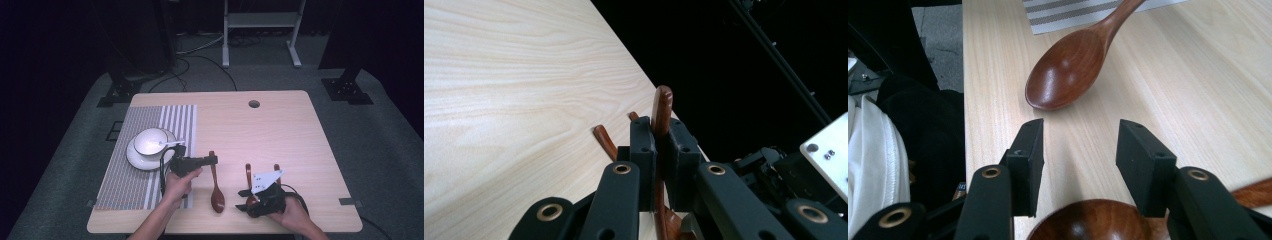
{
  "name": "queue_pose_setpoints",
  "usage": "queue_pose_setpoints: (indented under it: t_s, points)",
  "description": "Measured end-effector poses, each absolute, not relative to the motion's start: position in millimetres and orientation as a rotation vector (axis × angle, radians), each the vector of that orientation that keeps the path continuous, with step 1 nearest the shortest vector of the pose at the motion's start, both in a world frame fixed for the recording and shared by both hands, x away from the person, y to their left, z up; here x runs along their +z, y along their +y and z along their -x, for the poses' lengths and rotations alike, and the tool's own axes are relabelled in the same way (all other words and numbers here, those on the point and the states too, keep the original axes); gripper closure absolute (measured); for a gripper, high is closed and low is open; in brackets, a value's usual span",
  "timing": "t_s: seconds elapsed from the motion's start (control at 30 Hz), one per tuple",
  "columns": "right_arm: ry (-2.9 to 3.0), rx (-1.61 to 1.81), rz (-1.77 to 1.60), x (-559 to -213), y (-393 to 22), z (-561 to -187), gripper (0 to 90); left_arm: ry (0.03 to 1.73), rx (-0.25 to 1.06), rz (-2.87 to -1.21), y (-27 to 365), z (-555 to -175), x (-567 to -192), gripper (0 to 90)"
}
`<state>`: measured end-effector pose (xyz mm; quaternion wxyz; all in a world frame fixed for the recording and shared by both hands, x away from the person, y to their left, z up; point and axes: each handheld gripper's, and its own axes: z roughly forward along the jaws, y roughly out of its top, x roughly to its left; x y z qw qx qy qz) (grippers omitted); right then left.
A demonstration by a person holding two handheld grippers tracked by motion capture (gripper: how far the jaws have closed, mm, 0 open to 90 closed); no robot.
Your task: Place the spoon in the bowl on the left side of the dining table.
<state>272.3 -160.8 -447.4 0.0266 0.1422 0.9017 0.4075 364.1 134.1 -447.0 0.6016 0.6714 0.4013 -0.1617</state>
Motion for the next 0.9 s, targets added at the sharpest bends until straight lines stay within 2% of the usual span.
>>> queue_pose_setpoints:
  t_s: [0.47,0.9]
  points:
    - [2.742,1.253,-0.552,-443,-190,-271,42.4,0.933,-0.289,-1.546,152,-375,-424,84.1]
    - [2.726,1.279,-0.594,-442,-206,-269,42.5,0.941,-0.227,-1.553,164,-393,-394,84.1]
